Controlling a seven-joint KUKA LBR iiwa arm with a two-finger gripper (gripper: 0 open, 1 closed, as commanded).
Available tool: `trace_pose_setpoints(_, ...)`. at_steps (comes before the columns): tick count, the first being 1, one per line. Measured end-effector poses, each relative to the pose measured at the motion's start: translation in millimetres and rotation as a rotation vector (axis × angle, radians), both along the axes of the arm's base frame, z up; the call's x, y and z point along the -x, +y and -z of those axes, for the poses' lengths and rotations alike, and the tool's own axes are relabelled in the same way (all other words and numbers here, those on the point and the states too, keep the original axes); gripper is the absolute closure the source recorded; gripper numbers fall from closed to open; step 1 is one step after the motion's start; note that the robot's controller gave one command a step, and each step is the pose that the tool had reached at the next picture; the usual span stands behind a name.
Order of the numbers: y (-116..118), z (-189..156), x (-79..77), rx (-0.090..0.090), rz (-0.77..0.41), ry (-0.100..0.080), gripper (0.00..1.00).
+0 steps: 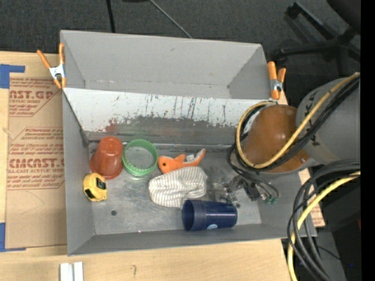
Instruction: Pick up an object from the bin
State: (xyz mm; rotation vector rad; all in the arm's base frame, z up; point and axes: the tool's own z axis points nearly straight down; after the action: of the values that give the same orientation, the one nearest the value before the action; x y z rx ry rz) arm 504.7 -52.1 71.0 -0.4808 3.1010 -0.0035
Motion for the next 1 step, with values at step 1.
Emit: trace_pose_setpoints(1,10.0,-38.4,9.0,-0.003,0.048,0.007,1.00)
